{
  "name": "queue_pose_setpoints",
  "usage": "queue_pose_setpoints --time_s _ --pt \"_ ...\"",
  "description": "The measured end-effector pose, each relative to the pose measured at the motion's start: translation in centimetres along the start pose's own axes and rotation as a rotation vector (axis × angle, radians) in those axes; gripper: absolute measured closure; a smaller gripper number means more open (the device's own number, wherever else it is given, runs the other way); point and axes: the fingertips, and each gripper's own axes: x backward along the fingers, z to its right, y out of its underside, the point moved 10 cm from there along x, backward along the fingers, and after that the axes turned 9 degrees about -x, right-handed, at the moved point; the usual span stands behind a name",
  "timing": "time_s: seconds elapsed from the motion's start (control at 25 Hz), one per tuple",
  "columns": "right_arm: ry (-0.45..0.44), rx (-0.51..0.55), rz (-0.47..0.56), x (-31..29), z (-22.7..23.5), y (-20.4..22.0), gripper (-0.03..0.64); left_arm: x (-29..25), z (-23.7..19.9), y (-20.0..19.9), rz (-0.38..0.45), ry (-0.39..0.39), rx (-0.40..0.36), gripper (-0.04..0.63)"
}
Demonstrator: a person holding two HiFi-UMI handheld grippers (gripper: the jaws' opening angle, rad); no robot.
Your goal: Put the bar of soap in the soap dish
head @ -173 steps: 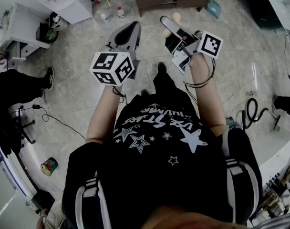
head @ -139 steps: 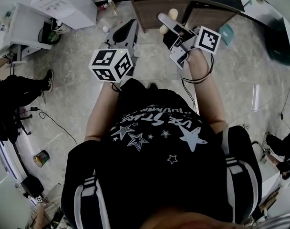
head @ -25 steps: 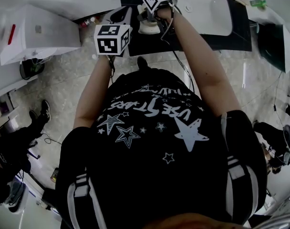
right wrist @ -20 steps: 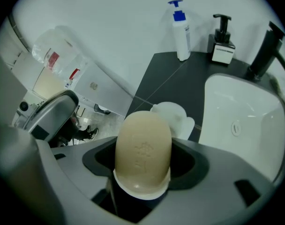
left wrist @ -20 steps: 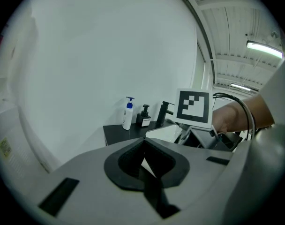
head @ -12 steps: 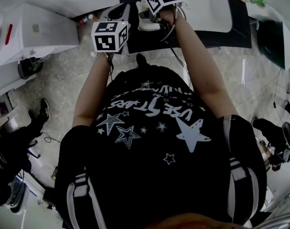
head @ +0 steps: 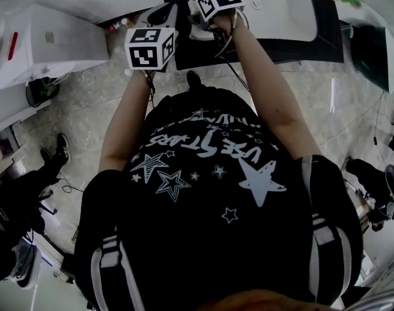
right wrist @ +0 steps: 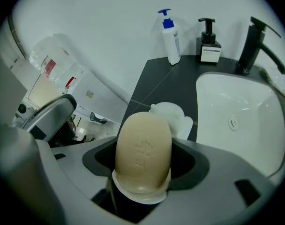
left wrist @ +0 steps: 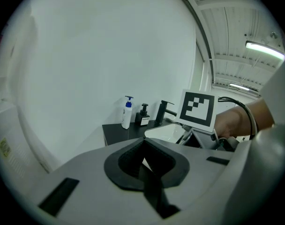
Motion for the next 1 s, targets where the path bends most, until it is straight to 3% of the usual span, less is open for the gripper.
queue_pose_setpoints --time_s 1.0 --pt "0.028 0.105 0.130 1.6 -0.6 0.0 0.322 -0.3 0.4 -0.1 -0.001 0.006 -0.018 0.584"
